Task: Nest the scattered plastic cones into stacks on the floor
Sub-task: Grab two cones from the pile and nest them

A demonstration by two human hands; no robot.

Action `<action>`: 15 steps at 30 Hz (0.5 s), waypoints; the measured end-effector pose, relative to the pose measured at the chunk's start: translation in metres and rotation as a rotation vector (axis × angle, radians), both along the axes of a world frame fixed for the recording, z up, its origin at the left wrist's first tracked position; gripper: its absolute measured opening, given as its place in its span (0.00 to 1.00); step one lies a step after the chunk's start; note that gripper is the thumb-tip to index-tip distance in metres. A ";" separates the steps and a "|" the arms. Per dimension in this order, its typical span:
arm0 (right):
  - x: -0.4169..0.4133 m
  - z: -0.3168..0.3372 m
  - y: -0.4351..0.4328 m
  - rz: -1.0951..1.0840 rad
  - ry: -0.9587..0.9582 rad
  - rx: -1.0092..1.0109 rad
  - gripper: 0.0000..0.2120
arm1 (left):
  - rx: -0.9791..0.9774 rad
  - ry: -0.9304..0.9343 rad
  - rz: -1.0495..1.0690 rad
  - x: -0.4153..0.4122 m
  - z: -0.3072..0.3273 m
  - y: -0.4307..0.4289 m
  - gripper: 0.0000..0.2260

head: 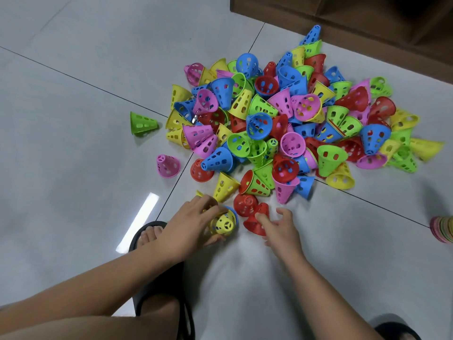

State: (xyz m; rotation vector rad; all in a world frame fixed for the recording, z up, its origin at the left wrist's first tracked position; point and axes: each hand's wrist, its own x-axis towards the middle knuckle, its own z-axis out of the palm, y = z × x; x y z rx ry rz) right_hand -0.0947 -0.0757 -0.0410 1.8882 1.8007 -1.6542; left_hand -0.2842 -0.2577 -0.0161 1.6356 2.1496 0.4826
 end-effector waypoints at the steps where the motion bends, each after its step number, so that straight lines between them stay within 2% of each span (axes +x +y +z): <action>1: 0.000 0.002 0.000 -0.043 0.026 -0.031 0.38 | -0.013 -0.005 0.006 0.000 -0.002 0.000 0.29; 5: 0.006 0.012 -0.006 -0.286 0.249 -0.194 0.26 | -0.037 0.000 -0.020 -0.003 -0.007 0.001 0.31; 7: 0.008 0.017 -0.015 -0.288 0.349 -0.182 0.25 | -0.017 -0.022 -0.020 -0.006 -0.005 -0.002 0.32; 9: 0.005 0.022 -0.026 -0.220 0.368 -0.167 0.23 | 0.002 -0.042 -0.009 -0.011 -0.002 -0.006 0.34; 12: -0.008 0.026 -0.039 -0.192 0.340 -0.233 0.15 | 0.020 -0.065 0.017 -0.020 0.000 -0.012 0.33; 15: -0.022 0.025 -0.045 -0.197 0.301 -0.248 0.15 | 0.056 -0.094 0.089 -0.023 0.001 -0.016 0.31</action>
